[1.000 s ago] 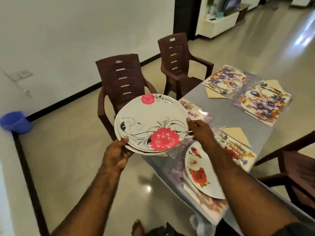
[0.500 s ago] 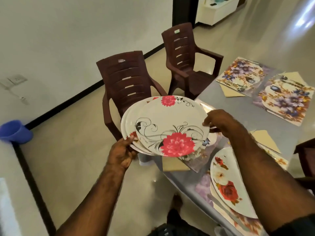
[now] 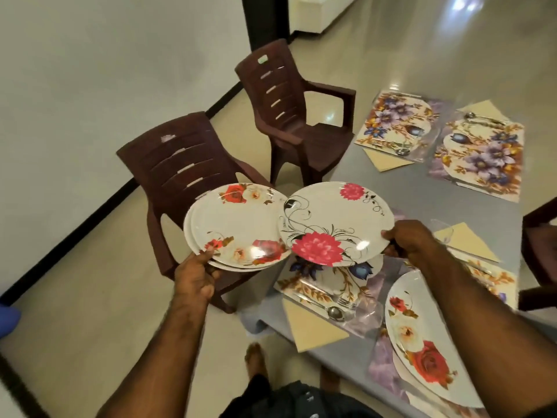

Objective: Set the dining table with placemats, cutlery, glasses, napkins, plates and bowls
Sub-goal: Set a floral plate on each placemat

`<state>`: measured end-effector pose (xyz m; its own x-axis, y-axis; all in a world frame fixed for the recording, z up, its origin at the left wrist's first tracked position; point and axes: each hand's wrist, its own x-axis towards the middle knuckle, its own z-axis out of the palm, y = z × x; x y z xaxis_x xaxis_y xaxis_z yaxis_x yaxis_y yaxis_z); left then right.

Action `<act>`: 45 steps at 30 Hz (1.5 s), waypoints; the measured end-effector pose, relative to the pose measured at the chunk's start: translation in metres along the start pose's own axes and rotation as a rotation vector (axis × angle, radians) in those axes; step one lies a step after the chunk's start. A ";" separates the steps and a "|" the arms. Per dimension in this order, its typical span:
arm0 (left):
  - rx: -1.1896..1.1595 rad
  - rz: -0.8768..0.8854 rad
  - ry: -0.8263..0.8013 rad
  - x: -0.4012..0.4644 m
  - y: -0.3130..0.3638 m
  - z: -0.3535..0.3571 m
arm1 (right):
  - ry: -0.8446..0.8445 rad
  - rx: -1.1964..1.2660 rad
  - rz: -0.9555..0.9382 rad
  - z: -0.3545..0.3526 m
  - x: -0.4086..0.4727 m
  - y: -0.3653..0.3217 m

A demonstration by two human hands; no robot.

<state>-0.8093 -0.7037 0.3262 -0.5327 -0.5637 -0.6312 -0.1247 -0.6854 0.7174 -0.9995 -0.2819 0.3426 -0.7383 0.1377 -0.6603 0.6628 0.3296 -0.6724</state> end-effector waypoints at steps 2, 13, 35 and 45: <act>0.024 0.015 -0.005 0.023 0.013 0.003 | 0.103 0.056 0.023 -0.014 0.002 0.010; 0.133 -0.078 -0.184 0.112 0.074 0.030 | 0.325 -0.148 0.212 0.007 -0.008 0.059; -0.051 -0.053 -0.096 0.066 0.060 0.045 | 0.076 -1.240 -0.142 0.031 0.052 0.106; -0.088 0.011 -0.040 0.025 0.047 0.056 | 0.083 -1.317 -0.348 0.029 0.062 0.083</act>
<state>-0.8758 -0.7242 0.3604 -0.5666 -0.5542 -0.6098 -0.0455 -0.7179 0.6947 -0.9869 -0.2730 0.2358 -0.8770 -0.0946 -0.4711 -0.1320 0.9901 0.0470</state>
